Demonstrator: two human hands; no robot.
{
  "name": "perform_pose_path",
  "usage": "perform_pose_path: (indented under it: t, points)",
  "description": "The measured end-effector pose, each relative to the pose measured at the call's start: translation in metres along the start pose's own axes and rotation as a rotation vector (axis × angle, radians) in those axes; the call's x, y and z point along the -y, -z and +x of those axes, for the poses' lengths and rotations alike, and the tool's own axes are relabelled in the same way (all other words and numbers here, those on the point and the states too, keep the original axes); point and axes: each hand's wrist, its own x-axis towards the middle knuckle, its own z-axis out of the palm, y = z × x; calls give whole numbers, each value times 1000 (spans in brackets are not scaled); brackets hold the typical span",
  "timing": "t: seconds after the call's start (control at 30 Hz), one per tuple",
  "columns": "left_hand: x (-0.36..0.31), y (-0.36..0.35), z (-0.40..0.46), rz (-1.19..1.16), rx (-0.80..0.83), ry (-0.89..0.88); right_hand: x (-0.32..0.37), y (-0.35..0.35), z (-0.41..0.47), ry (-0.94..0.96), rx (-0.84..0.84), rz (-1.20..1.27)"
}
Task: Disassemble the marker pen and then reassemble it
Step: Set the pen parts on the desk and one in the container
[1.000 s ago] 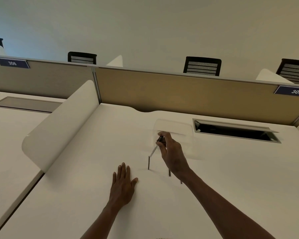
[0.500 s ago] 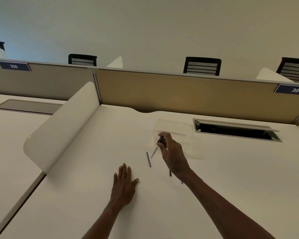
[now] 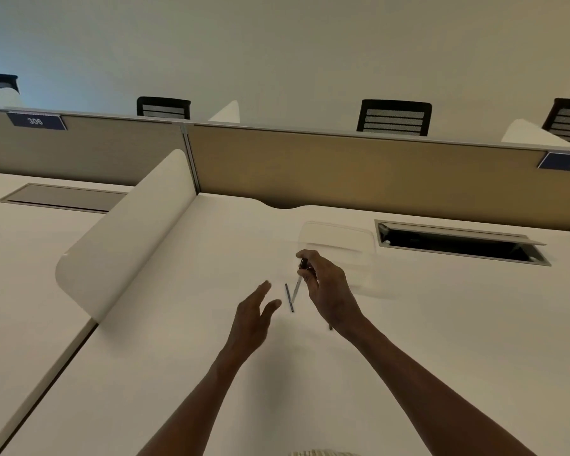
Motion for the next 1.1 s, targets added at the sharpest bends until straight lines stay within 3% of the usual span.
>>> perform_pose_path:
  t: [0.27, 0.47, 0.7, 0.87, 1.1]
  points:
    - [-33, 4, 16, -98, -90, -204, 3, -9, 5, 7, 43, 57]
    - [-43, 2, 15, -197, -188, -265, 1, -13, 7, 7, 52, 58]
    - [-35, 3, 17, -250, -261, -156, -2, -15, 7, -87, 43, 160]
    - [-27, 8, 22, -282, -319, -46, -22, -22, 1, -221, -32, 47]
    - [-22, 21, 37, -397, -387, 112, -46, -41, -2, -532, 122, -44]
